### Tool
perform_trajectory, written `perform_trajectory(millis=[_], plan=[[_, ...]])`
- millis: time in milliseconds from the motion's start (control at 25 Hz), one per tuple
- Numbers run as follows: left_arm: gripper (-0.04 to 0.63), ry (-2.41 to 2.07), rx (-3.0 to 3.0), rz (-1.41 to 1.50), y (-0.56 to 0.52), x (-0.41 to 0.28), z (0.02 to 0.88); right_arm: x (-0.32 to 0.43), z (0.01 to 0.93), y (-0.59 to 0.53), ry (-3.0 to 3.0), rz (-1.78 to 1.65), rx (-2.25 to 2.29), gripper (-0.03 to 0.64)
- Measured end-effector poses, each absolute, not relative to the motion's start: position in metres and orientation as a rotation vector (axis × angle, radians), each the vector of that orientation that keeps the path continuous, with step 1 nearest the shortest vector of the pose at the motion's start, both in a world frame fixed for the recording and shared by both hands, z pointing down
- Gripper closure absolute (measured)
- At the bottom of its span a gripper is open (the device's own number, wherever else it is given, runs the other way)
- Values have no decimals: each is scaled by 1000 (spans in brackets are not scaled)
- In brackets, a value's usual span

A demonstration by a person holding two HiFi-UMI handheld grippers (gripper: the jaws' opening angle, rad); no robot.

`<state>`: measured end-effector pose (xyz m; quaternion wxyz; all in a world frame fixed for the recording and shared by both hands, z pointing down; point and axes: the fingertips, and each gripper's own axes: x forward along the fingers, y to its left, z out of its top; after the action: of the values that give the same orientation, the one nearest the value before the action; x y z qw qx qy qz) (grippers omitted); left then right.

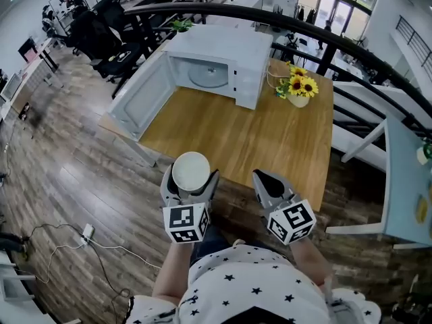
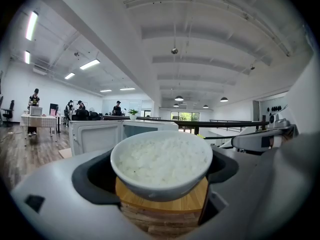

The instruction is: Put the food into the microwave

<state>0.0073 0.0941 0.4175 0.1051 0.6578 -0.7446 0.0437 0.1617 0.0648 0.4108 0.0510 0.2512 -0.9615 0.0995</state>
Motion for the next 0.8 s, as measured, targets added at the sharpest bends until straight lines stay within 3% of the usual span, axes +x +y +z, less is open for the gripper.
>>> perform_trajectory(millis=[800], plan=[[97,-2081,2062,173,-38,-116,411,28,402,-53,-2898,308,889,612]])
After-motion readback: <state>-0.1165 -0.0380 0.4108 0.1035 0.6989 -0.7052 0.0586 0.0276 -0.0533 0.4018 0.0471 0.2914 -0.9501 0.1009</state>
